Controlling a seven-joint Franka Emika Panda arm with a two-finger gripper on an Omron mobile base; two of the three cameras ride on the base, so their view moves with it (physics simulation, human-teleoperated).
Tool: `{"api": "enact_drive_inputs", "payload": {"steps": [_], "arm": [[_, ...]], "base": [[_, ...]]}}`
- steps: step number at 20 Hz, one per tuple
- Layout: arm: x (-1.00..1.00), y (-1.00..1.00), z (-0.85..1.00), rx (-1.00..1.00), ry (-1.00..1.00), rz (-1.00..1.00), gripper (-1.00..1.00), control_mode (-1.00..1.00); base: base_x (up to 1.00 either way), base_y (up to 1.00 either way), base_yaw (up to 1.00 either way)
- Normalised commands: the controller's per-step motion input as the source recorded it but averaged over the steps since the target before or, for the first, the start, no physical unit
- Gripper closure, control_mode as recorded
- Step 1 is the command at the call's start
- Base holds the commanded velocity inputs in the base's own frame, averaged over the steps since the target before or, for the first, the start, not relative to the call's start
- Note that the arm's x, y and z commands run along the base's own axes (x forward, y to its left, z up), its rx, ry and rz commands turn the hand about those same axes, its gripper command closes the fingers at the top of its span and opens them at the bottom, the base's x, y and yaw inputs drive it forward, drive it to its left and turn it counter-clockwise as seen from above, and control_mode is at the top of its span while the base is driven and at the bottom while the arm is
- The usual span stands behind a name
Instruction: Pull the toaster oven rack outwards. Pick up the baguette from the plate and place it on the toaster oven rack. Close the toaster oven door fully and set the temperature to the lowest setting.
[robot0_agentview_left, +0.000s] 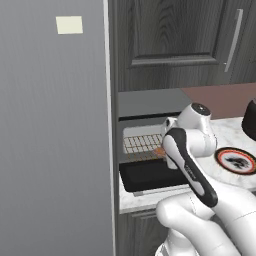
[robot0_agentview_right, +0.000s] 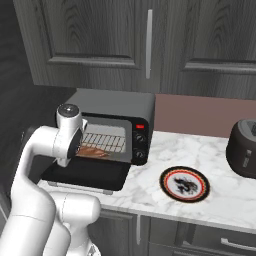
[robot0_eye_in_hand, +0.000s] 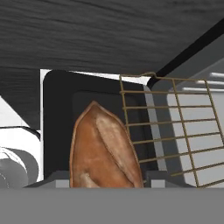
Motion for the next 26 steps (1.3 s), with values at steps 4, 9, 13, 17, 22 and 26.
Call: {"api": "enact_drive_inputs", "payload": {"steps": [4, 9, 13, 17, 22, 26], "arm": [[0.24, 0.00, 0.00, 0.00, 0.00, 0.00, 1.00, -1.00], [0.26, 0.00, 0.00, 0.00, 0.00, 0.00, 1.00, -1.00], [0.16, 0.01, 0.00, 0.00, 0.00, 0.00, 1.00, -1.00], [0.08, 0.02, -0.03, 0.00, 0.00, 0.00, 1.00, -1.00], [0.02, 0.00, -0.08, 0.00, 0.00, 0.00, 1.00, -1.00], [0.00, 0.01, -0.16, 0.00, 0.00, 0.00, 1.00, -1.00]], "base": [[0.00, 0.00, 0.00], [0.00, 0.00, 0.00], [0.00, 0.00, 0.00], [0.00, 0.00, 0.00], [0.00, 0.00, 0.00], [0.00, 0.00, 0.00]]}}
